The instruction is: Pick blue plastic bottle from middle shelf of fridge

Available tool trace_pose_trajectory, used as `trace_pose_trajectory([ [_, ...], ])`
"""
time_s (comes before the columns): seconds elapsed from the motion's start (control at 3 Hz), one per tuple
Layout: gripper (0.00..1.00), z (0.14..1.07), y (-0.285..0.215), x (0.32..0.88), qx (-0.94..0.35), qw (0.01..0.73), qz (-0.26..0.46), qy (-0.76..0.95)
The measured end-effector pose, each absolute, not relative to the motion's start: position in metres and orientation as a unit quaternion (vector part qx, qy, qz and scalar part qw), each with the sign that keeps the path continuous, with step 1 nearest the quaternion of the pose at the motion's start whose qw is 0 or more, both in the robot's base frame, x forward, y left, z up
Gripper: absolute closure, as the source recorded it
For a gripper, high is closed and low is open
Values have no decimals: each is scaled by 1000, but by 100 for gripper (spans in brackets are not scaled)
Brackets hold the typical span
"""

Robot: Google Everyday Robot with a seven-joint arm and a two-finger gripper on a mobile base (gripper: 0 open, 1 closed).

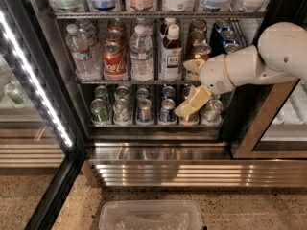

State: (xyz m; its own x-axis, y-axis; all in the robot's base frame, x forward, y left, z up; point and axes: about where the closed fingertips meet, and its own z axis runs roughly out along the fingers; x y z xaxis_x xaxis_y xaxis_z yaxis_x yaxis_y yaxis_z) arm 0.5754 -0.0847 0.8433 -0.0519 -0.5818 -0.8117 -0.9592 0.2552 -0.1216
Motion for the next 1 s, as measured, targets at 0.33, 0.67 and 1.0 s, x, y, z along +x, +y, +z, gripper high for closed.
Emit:
trace_pose_trajectory([
  [0.33, 0, 857, -53, 599, -577, 417, 246, 657],
  [0.67, 0, 859, -51, 601, -578, 419, 246, 656],
  [1.0, 0, 855, -51, 603, -565, 427, 247, 661],
])
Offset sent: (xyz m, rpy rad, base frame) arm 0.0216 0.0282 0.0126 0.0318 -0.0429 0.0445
